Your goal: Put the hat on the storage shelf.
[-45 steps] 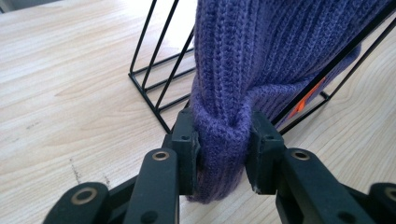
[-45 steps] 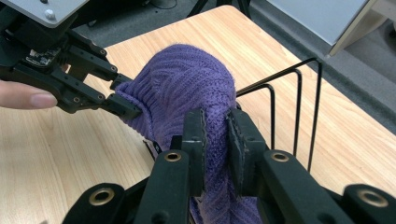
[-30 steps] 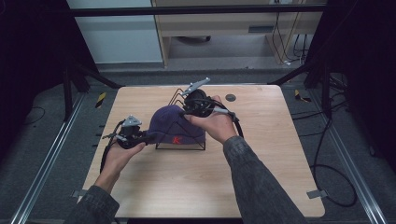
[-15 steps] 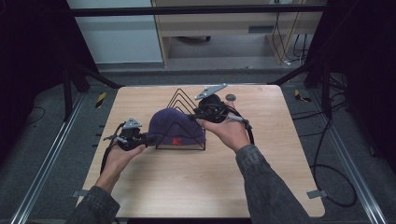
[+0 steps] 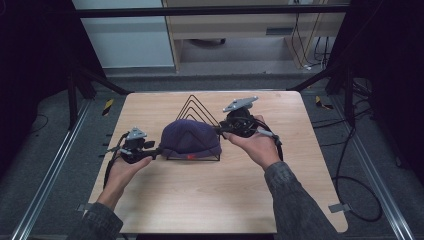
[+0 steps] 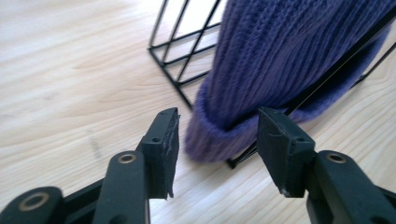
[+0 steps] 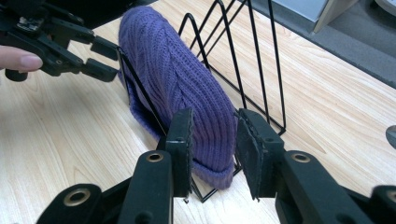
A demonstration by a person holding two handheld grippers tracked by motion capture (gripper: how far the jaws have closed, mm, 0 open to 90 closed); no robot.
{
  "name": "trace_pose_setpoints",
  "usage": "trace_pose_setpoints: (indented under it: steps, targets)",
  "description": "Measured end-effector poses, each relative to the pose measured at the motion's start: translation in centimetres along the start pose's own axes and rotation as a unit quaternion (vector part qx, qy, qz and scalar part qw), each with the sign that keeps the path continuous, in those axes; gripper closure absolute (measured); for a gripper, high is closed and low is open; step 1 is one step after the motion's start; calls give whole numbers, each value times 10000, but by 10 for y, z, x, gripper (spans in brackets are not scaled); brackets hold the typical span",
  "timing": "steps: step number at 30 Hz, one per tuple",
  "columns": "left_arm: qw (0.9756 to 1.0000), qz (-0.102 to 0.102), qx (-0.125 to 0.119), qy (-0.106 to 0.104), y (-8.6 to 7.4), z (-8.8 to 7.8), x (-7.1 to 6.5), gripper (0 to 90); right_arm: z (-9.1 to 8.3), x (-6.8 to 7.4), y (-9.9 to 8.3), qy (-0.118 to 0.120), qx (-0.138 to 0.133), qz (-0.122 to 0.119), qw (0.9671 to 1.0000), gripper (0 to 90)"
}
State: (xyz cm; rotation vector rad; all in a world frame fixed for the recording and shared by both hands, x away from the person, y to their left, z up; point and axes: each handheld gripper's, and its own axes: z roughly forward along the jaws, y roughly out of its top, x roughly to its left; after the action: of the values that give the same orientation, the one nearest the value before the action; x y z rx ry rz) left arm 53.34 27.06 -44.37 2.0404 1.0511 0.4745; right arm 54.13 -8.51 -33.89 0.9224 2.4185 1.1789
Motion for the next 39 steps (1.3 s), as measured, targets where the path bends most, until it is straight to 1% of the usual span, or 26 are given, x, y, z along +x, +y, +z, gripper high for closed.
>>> trace_pose_setpoints:
  steps: [3, 6, 7, 8, 9, 12, 14, 15, 16, 17, 18, 19, 20, 21, 22, 25, 28, 32, 34, 36, 37, 38, 39]
  targets:
    - [10000, -39, 11, 38, -3, -5, 0, 411, -4, -2, -2, -36, -9, 26, 10000, 637]
    - [9999, -56, 40, 143, -6, -10, -1, 323, -8, -4, -4, -115, 1, 61, 9999, 585]
    - [9998, -92, 59, 180, -7, -12, -2, 283, -8, -5, -4, -137, -2, 59, 9999, 577]
    - [9997, -125, 61, 198, -8, -14, -2, 224, -11, -6, -4, -120, -8, 98, 9999, 574]
    - [9997, -153, 42, 187, -9, -16, -3, 224, -11, -6, -4, -120, -8, 98, 9999, 574]
    - [9993, -295, 52, 221, -16, -20, -5, 163, -16, -7, -6, -166, -44, 115, 9998, 541]
    - [9988, -436, 61, 222, -22, -21, -5, 126, -20, -8, -8, -237, -71, 166, 9996, 483]
    - [9986, -477, 67, 234, -25, -21, -5, 120, -21, -8, -8, -269, -77, 160, 9995, 459]
    - [9984, -491, 46, 272, -28, -21, -5, 120, -21, -8, -8, -269, -77, 160, 9995, 459]
    - [9981, -529, -11, 318, -31, -22, -5, 118, -24, -8, -10, -333, -115, 197, 9992, 414]
    - [9978, -565, -49, 353, -33, -23, -5, 118, -24, -8, -10, -333, -115, 197, 9992, 414]
    - [9977, -540, -49, 409, -37, -23, -5, 116, -25, -8, -11, -353, -126, 205, 9991, 390]
    - [9978, -456, 18, 477, -40, -23, -5, 112, -27, -8, -14, -377, -133, 263, 9989, 334]
    - [9978, -378, 93, 538, -43, -23, -6, 112, -27, -8, -14, -377, -133, 263, 9989, 334]
    - [9977, -376, 138, 541, -46, -22, -5, 108, -28, -9, -16, -374, -119, 290, 9988, 307]
    - [9973, -513, 167, 499, -52, -23, -3, 93, -32, -11, -24, -456, -124, 341, 9983, 257]
    - [9970, -538, 212, 515, -55, -24, -1, 83, -36, -16, -36, -525, -148, 456, 9975, 227]
    - [9963, -639, 179, 538, -58, -26, 3, 72, -39, -23, -53, -583, -182, 553, 9966, 195]
    - [9968, -593, 182, 506, -59, -25, 4, 64, -40, -26, -63, -619, -169, 598, 9961, 178]
    - [9969, -485, 307, 530, -61, -21, 3, 60, -40, -30, -76, -667, -114, 661, 9955, 167]
    - [9969, -451, 351, 545, -61, -20, 3, 60, -40, -33, -87, -686, -74, 751, 9948, 153]
    - [9969, -402, 391, 561, -61, -19, 2, 60, -40, -33, -87, -686, -74, 751, 9948, 153]
    - [9969, -375, 406, 555, -61, -19, 1, 60, -40, -35, -93, -687, -33, 798, 9944, 153]
